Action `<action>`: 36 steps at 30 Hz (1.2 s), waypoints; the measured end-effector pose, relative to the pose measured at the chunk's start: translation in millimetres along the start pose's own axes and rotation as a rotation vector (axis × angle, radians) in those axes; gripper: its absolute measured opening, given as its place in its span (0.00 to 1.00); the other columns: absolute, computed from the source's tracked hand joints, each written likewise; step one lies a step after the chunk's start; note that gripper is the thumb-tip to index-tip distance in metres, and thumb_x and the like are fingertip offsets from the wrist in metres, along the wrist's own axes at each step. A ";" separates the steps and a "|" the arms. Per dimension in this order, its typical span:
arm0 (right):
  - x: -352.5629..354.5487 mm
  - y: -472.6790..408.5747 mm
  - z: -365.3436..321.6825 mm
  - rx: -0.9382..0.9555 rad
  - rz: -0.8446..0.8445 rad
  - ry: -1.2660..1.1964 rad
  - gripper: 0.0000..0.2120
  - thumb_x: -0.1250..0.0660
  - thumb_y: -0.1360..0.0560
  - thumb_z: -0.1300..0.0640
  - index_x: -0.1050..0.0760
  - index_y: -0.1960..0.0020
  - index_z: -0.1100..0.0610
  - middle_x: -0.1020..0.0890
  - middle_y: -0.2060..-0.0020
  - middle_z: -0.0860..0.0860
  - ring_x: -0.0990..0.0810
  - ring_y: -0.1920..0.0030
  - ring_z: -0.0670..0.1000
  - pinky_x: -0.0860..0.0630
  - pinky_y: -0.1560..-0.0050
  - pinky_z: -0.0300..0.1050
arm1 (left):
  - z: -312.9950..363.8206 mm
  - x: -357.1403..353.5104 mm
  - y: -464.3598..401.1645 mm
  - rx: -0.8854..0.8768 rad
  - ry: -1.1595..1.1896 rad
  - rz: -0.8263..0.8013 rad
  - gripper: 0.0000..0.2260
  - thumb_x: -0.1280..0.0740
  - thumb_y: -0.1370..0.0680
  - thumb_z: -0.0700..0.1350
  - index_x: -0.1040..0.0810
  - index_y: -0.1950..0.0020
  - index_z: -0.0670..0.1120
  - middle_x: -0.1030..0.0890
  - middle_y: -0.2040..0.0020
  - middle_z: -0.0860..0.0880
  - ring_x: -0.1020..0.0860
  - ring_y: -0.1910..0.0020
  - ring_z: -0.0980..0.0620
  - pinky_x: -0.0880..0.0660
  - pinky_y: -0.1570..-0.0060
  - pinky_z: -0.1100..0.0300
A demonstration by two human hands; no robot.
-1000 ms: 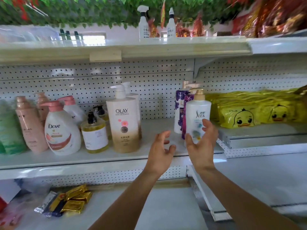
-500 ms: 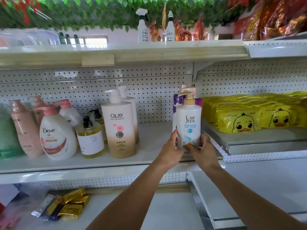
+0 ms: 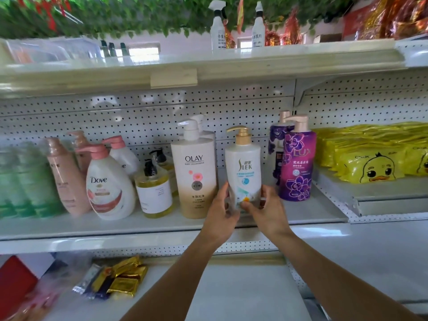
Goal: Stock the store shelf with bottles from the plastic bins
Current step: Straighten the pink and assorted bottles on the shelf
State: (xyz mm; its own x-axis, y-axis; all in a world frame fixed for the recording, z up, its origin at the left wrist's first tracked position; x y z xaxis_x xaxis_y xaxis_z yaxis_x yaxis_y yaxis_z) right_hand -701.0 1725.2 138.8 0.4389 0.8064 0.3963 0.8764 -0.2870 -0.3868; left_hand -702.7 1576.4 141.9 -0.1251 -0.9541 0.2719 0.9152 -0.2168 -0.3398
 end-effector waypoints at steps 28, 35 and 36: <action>114.1 -55.5 31.7 -0.103 0.323 0.061 0.46 0.18 0.39 0.58 0.39 0.29 0.64 0.30 0.35 0.61 0.33 0.32 0.61 0.33 0.32 0.59 | -22.1 -0.2 9.0 0.055 -0.080 0.172 0.24 0.29 0.26 0.40 0.30 0.37 0.61 0.21 0.39 0.57 0.23 0.44 0.64 0.26 0.45 0.69; 94.9 -80.8 52.6 -0.163 0.251 -0.083 0.45 0.16 0.46 0.55 0.33 0.34 0.58 0.21 0.40 0.56 0.20 0.43 0.58 0.22 0.42 0.54 | -6.1 -0.8 14.1 0.026 -0.061 0.229 0.25 0.30 0.24 0.40 0.33 0.35 0.63 0.22 0.42 0.64 0.23 0.43 0.66 0.24 0.45 0.66; 93.9 -82.0 54.0 -0.157 0.243 -0.082 0.45 0.16 0.46 0.54 0.32 0.34 0.58 0.21 0.41 0.56 0.20 0.44 0.57 0.22 0.43 0.54 | -5.4 -0.6 14.2 0.024 -0.061 0.236 0.25 0.31 0.24 0.40 0.33 0.36 0.64 0.21 0.42 0.64 0.22 0.43 0.66 0.24 0.46 0.66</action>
State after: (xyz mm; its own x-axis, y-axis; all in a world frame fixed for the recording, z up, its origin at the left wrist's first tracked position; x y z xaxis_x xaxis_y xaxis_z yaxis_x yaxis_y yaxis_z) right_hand -742.4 1852.4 162.7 0.6274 0.7419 0.2366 0.7706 -0.5476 -0.3261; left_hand -691.7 1572.8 132.0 0.1156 -0.9635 0.2415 0.9254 0.0161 -0.3787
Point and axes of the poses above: each hand's wrist, its own y-axis away from the middle knuckle, its own x-axis out of the back of the hand, z = x × y, the point moved 10 cm from there along -y, towards the middle knuckle
